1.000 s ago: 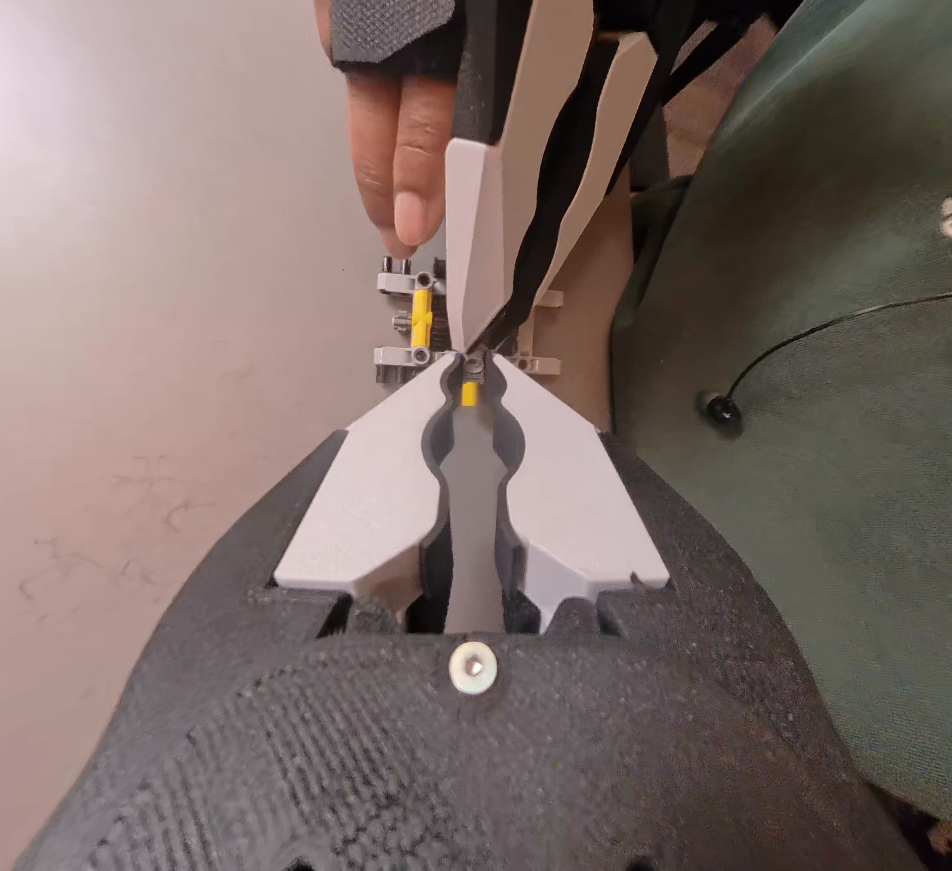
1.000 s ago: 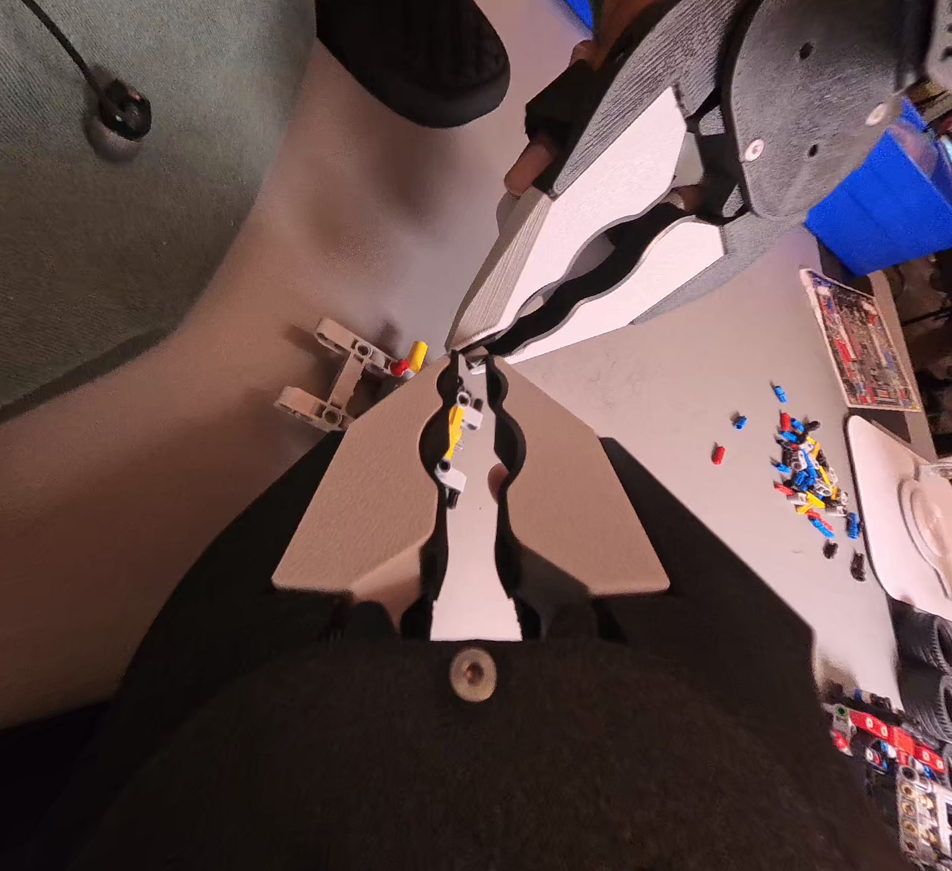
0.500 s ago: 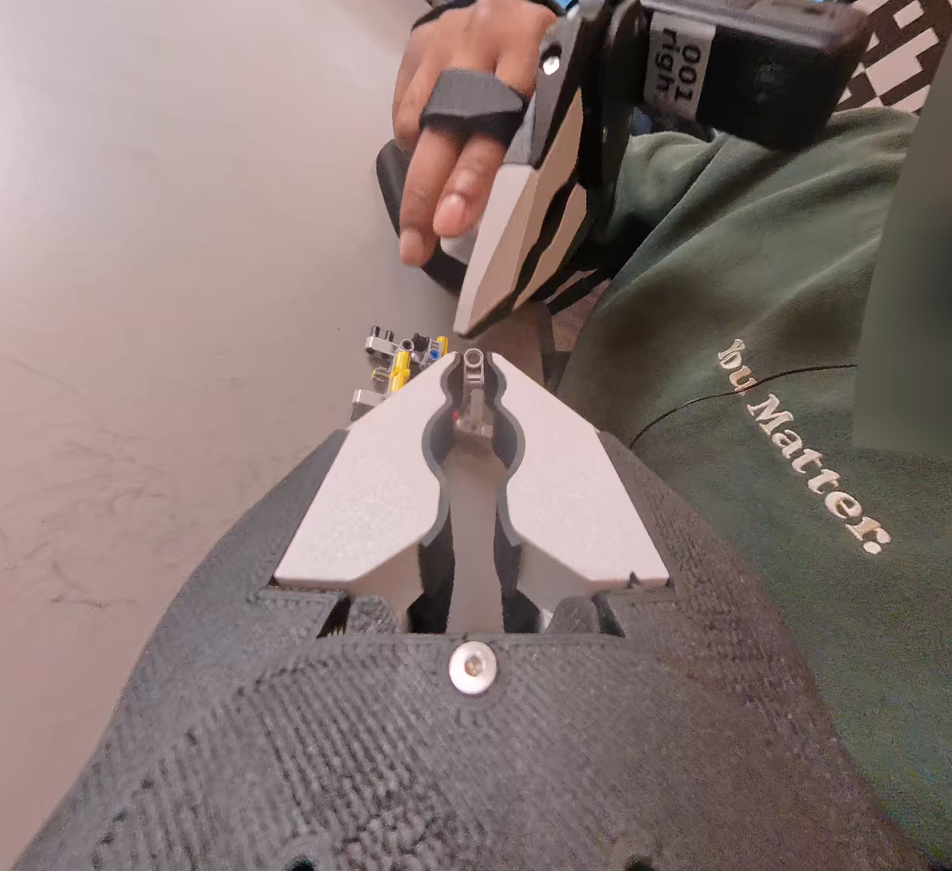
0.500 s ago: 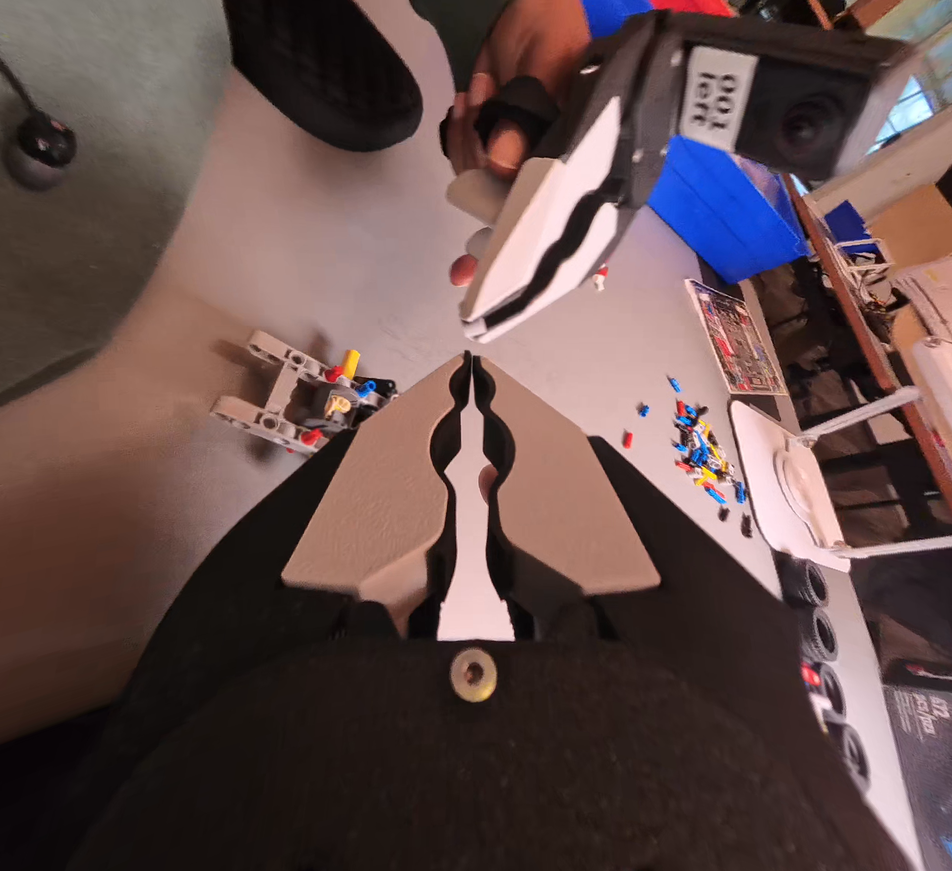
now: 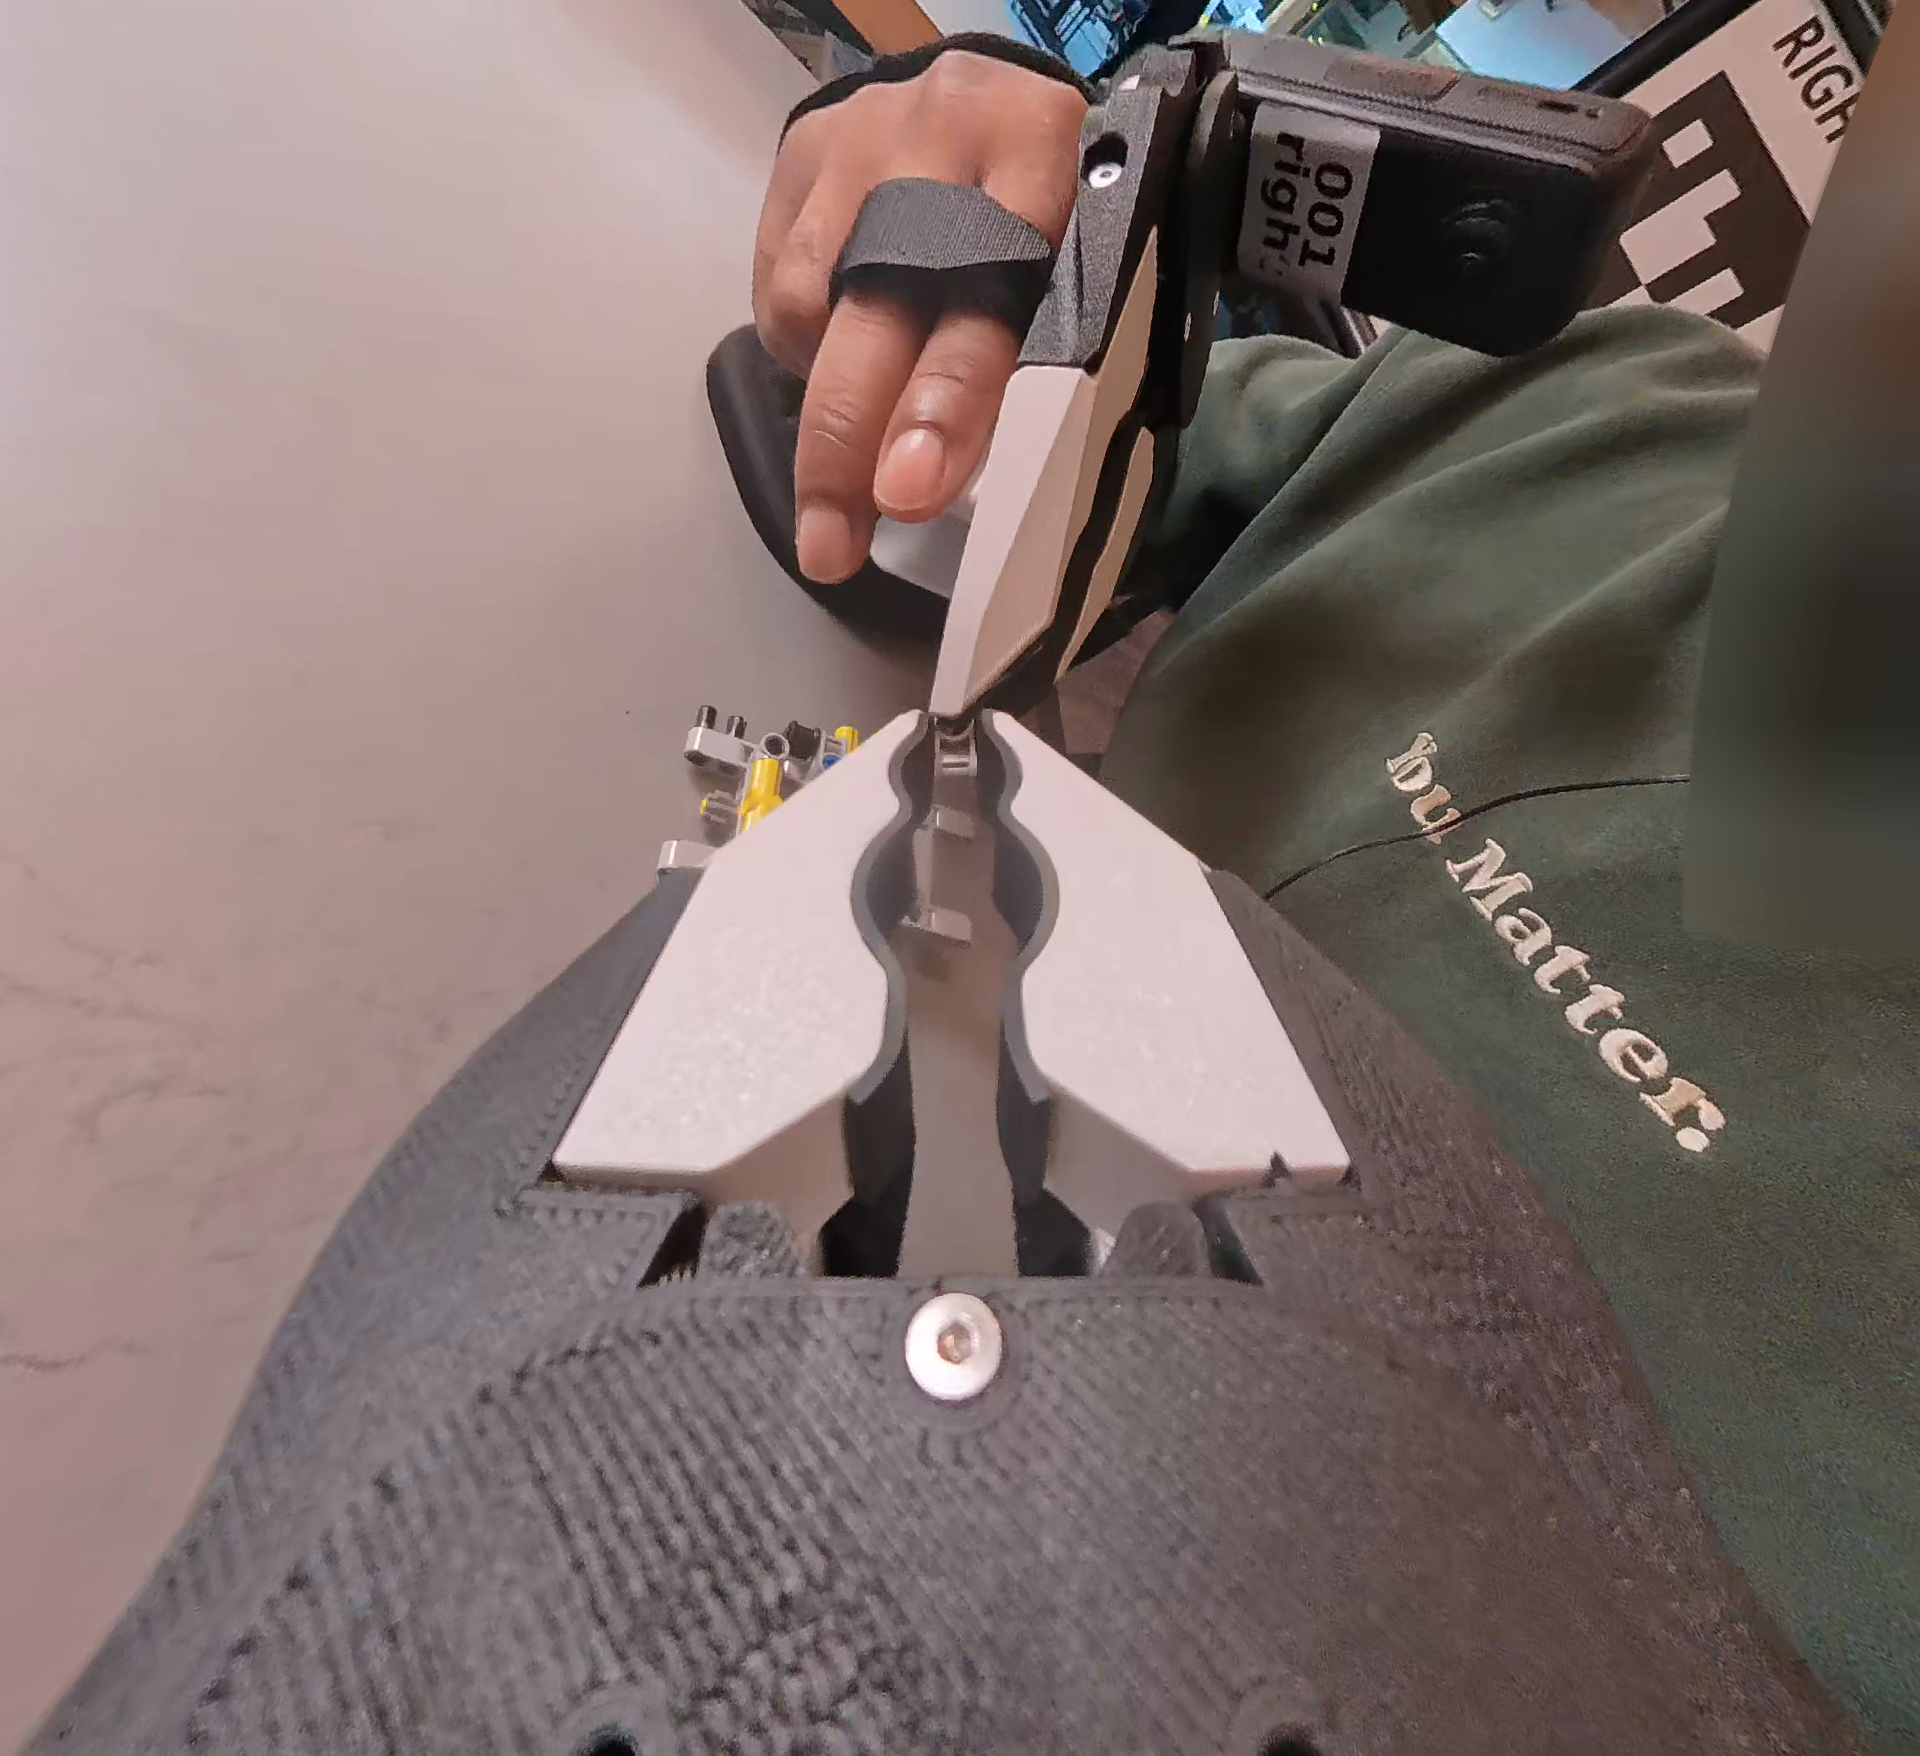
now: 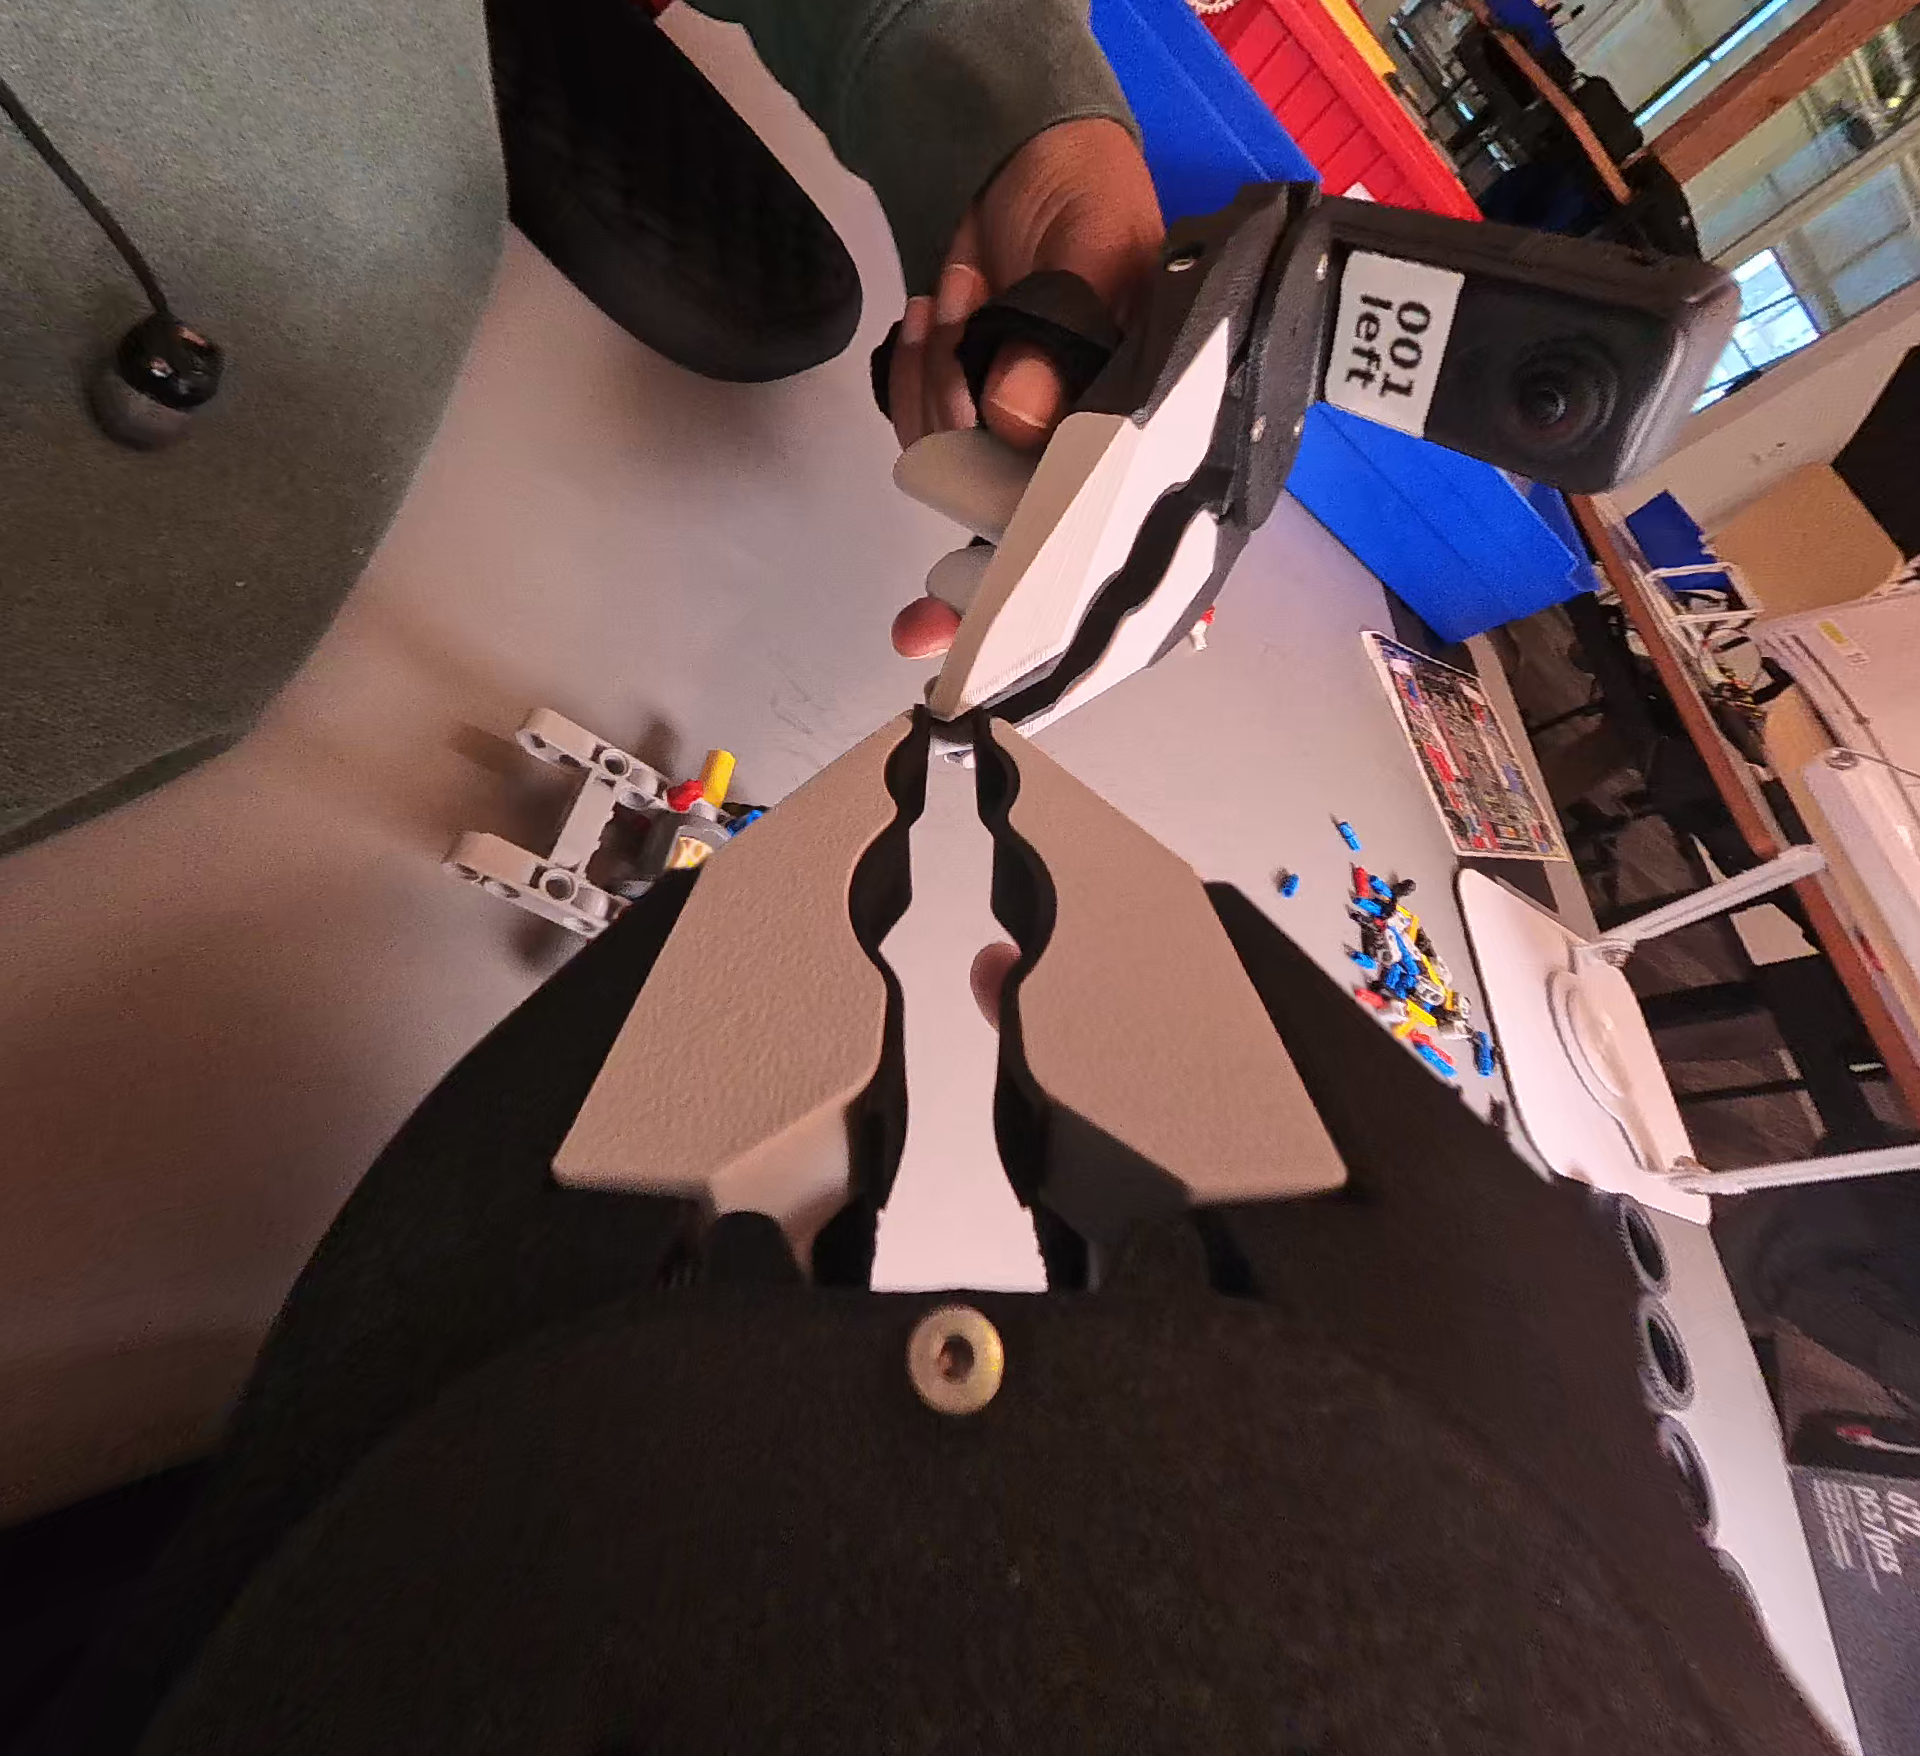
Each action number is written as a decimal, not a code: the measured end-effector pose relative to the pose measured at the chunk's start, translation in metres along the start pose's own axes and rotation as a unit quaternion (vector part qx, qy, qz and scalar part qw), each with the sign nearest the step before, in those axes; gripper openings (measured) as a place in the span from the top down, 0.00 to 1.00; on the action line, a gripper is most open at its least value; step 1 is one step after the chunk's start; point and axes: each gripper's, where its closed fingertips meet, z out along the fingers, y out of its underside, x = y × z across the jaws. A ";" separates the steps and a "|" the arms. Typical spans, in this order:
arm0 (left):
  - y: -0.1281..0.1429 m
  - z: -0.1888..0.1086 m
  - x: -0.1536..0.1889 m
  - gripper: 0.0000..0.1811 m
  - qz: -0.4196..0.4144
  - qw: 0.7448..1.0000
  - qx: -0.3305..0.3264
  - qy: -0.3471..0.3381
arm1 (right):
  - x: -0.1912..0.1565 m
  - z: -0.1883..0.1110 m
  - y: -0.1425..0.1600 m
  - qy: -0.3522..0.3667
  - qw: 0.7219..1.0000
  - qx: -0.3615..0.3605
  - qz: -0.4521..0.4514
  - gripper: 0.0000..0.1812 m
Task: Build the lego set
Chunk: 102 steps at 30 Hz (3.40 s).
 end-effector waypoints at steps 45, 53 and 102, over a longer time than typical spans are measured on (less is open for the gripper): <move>0.052 0.011 -0.037 0.97 0.204 0.933 -0.205 -0.212 | -0.051 0.008 0.070 -0.156 0.957 -0.158 0.185 0.74; 0.053 0.010 -0.038 0.97 0.189 0.930 -0.232 -0.214 | -0.051 0.008 0.070 -0.156 0.957 -0.156 0.186 0.74; 0.070 0.032 -0.022 0.97 0.163 0.923 -0.294 -0.190 | -0.039 0.011 0.079 -0.100 0.972 -0.159 0.143 0.97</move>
